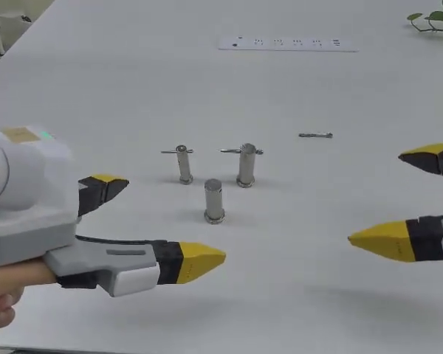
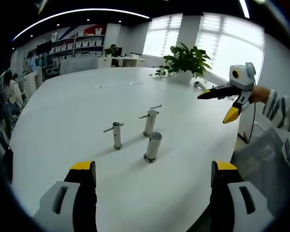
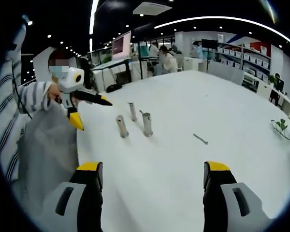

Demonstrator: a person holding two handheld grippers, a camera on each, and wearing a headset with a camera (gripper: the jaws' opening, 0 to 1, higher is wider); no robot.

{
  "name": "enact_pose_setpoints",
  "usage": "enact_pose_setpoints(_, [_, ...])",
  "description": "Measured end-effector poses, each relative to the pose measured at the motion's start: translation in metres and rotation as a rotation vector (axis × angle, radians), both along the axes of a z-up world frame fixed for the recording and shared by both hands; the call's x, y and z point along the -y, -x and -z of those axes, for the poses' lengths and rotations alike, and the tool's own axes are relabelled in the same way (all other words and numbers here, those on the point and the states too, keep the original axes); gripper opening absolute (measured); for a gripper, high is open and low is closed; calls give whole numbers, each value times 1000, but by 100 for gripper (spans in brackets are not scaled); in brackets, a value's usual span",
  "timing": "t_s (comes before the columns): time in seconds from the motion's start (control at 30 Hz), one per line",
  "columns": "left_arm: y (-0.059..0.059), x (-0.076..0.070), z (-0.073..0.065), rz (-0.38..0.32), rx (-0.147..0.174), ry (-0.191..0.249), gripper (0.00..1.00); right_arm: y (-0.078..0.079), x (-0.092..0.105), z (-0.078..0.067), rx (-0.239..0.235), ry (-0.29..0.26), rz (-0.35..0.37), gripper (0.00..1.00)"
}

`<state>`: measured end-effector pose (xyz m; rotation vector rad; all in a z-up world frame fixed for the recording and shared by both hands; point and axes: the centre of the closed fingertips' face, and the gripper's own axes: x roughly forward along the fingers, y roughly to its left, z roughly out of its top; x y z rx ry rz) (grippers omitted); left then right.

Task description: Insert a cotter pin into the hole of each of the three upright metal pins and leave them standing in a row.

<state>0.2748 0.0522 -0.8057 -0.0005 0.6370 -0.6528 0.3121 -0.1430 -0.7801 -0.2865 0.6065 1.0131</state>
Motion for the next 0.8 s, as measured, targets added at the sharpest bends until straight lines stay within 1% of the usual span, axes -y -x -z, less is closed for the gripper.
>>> enact_pose_setpoints(0.03, [0,0,0,1,-1,0,99,-3,2,0,0,28,-21,86])
enact_pose_setpoints(0.13, [1,0,0,0,-5,10,99,-8,1,-3,-2,59,-69,86])
enact_pose_setpoints(0.2, [2,0,0,-3,-8,15,99,-11,0,-4,2,91,-106,86])
enact_pose_setpoints(0.3, [3,-1,0,-2,-12,12,99,-15,-1,-2,-3,142,-174,86])
enact_pose_setpoints(0.43, [4,-2,0,0,-18,10,99,-21,-2,1,-15,190,-229,86])
enact_pose_setpoints(0.47, [4,-2,0,-1,-18,12,99,-24,-1,3,-13,216,-253,85])
enact_pose_setpoints(0.57, [6,-3,2,-3,-30,12,99,-34,0,7,-13,266,-293,84])
enact_pose_setpoints(0.6, [6,-3,3,0,-32,9,99,-40,0,9,-2,288,-307,83])
enact_pose_setpoints(0.67, [7,-2,5,8,-35,5,99,-50,1,13,-5,314,-319,80])
enact_pose_setpoints(0.7, [8,-1,6,14,-34,-4,99,-53,1,14,-7,318,-321,79])
enact_pose_setpoints(0.73, [9,-1,9,33,-28,-34,99,-59,-1,16,-16,315,-322,79])
enact_pose_setpoints(0.8, [11,0,12,41,-39,-40,99,-65,-4,17,-33,298,-324,77])
